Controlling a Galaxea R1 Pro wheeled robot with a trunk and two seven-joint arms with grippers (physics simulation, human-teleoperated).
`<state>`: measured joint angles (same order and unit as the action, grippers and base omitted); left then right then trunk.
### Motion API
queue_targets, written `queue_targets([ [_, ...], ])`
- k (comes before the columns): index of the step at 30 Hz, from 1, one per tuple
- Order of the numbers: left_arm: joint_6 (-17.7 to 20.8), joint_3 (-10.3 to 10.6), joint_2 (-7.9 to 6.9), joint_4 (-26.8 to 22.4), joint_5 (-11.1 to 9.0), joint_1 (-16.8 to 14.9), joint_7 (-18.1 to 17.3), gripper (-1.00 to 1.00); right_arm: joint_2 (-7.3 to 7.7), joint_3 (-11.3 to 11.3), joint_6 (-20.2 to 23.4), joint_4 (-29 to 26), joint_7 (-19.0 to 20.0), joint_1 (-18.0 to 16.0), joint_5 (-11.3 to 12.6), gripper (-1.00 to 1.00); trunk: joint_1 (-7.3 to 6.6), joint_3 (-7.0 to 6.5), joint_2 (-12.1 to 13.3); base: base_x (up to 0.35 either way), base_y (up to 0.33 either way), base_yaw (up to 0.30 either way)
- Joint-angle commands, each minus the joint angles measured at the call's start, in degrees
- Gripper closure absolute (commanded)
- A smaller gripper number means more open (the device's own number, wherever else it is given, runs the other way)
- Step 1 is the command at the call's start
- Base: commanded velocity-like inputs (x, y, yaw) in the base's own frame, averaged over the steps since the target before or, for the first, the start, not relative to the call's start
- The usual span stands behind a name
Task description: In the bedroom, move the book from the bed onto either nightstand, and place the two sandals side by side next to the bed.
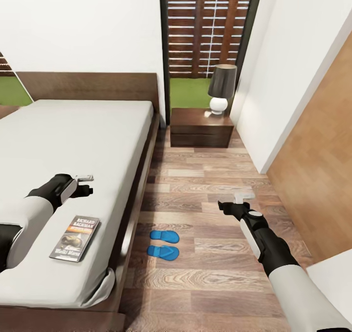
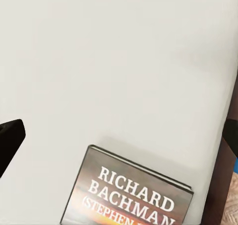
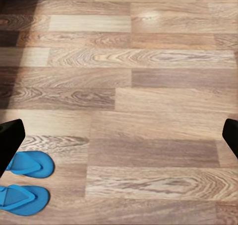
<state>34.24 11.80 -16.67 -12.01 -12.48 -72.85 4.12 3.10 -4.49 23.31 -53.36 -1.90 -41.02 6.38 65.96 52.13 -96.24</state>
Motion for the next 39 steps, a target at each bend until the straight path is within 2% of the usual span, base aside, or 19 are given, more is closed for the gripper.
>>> queue_targets([
  [1, 0.3, 0.3, -0.03, -0.1, -0.6, 0.0, 0.4, -1.0, 0.06, -0.2, 0.2, -0.1, -0.2, 0.0, 0.6, -1.0, 0.22, 0.32, -0.4, 0.0, 0.0, 0.0],
  [39, 0.3, 0.3, -0.21, 0.0, -0.5, 0.0, 0.3, -1.0, 0.06, -0.2, 0.4, 0.2, -0.2, 0.0, 0.6, -1.0, 8.57, 10.61, -15.7, 0.0, 0.0, 0.0],
])
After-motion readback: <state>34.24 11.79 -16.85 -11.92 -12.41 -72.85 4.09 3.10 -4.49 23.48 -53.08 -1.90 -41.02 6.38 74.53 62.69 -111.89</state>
